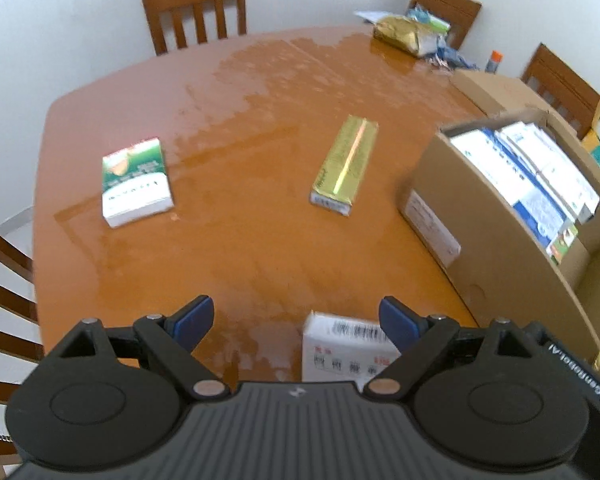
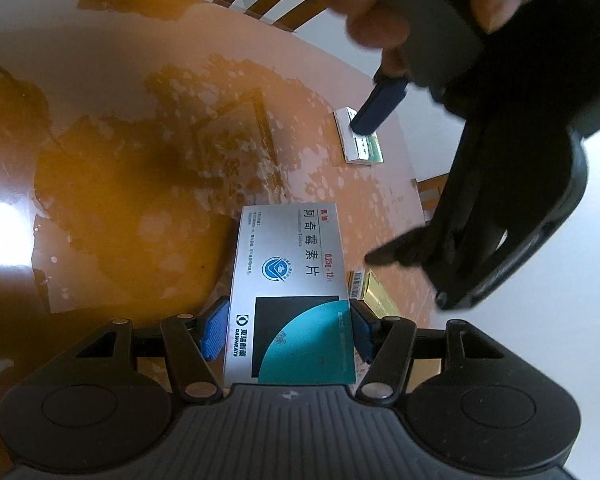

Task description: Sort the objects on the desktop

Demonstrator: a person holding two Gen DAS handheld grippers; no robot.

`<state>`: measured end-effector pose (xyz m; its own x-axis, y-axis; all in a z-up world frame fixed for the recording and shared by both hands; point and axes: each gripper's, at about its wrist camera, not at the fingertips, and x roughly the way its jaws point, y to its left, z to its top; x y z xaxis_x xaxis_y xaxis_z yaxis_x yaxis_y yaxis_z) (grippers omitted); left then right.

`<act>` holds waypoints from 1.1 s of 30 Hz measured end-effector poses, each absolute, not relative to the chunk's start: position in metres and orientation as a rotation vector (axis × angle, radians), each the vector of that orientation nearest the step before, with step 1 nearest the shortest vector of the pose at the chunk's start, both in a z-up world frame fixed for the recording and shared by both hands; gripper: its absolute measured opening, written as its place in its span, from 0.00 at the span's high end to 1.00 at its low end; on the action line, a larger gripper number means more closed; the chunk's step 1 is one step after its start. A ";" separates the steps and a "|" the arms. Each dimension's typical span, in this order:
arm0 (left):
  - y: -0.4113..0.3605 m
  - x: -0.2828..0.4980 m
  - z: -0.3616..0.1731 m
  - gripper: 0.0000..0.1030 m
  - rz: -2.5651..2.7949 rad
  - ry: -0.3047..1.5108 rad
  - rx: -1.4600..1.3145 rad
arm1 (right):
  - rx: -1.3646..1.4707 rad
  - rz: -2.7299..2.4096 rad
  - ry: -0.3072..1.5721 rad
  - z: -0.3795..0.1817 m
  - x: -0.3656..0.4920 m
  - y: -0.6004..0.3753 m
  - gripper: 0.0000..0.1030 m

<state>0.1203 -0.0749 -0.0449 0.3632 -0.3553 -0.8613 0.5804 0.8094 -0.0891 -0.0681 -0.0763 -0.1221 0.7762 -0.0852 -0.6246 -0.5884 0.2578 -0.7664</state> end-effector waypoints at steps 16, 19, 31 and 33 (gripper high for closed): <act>-0.048 0.111 -0.067 0.10 -0.552 1.129 0.206 | -1.087 0.458 0.803 -0.087 -0.063 -0.095 0.28; -0.038 0.106 -0.063 0.10 -0.523 1.107 0.205 | -0.986 0.505 0.865 -0.076 -0.060 -0.106 0.28; 0.027 0.077 -0.062 0.10 -0.345 1.085 0.161 | -1.047 0.747 0.939 -0.082 -0.020 -0.102 0.28; 0.034 0.066 -0.065 0.10 -0.334 1.094 0.154 | -1.035 0.785 0.963 -0.083 -0.009 -0.100 0.23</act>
<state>0.0664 0.0343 -0.0646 0.4155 -0.1892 -0.8897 0.3396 0.9397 -0.0412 -0.0092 -0.1005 -0.0830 0.3827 0.0861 -0.9198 -0.8837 0.3246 -0.3373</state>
